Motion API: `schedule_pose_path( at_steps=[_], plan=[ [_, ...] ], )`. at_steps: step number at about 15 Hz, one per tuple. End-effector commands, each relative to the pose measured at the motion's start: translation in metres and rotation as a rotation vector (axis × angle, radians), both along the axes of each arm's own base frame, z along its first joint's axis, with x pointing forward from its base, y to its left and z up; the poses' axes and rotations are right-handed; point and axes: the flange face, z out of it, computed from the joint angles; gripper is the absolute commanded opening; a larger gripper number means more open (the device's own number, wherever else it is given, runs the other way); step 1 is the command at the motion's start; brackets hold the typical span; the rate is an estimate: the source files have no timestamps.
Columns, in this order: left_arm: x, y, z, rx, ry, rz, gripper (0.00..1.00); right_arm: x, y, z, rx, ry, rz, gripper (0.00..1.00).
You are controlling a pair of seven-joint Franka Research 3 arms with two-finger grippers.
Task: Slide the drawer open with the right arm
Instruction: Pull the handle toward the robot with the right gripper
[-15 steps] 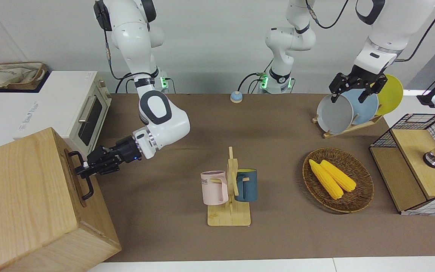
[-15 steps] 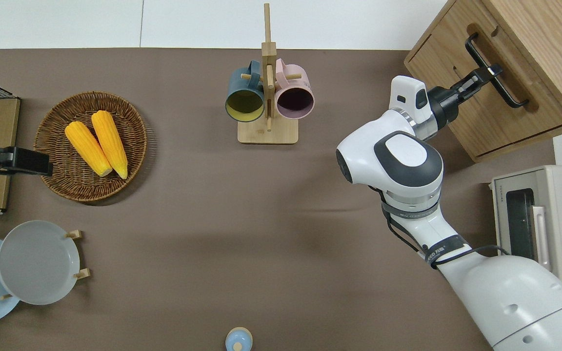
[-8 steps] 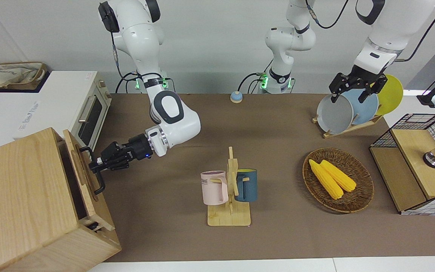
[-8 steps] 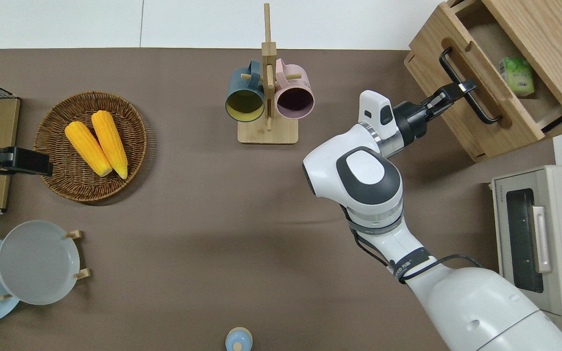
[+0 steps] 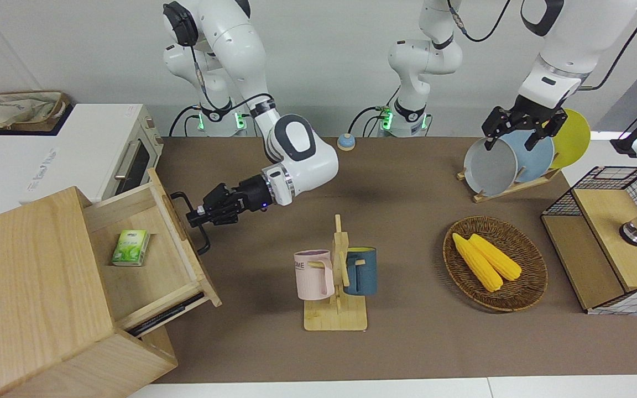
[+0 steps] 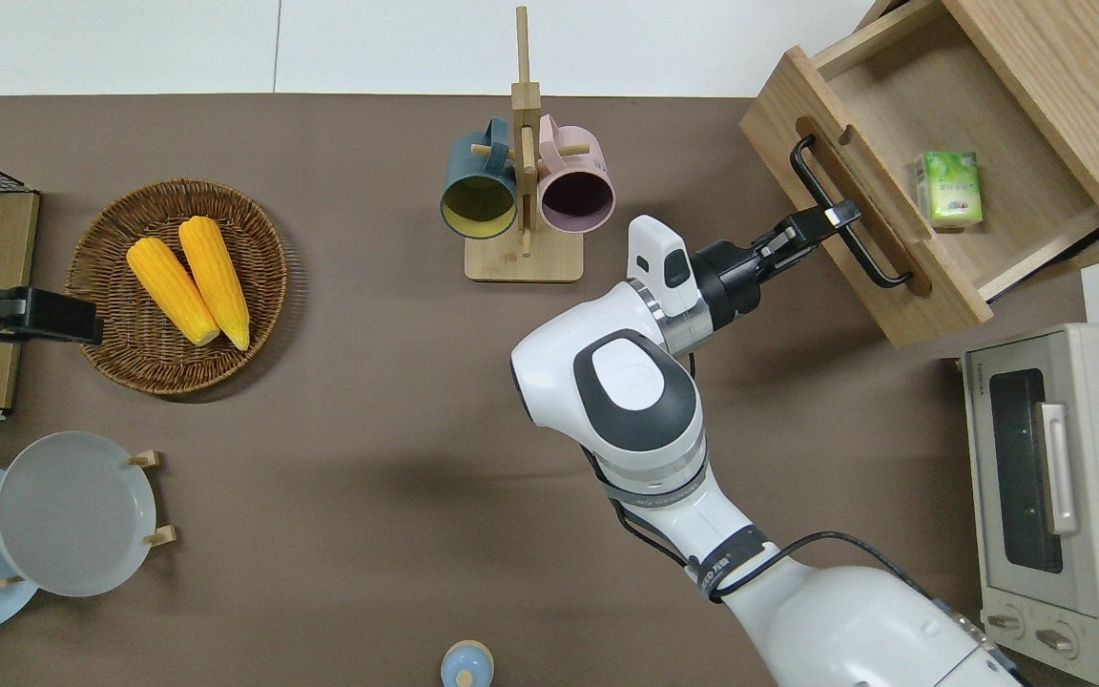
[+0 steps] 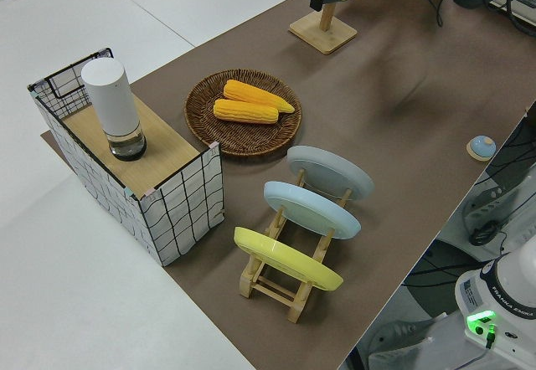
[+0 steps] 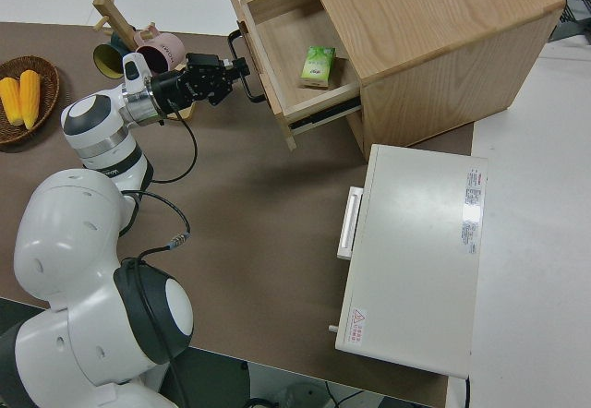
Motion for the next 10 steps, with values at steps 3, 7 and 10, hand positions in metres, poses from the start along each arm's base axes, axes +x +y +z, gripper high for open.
schedule_pose_path(
  at_steps=[3,7,10],
  plan=[
    [0.004,0.0,0.002,0.016,-0.008,-0.008,1.0,-0.024,0.042,0.025,0.017,0.0,-0.009,0.0],
    [0.004,0.0,0.002,0.016,-0.008,-0.008,1.0,-0.041,0.068,0.029,0.019,0.006,-0.004,0.0],
    [0.004,0.0,0.002,0.016,-0.008,-0.008,1.0,-0.051,0.081,0.03,0.016,0.004,0.004,0.0]
  ],
)
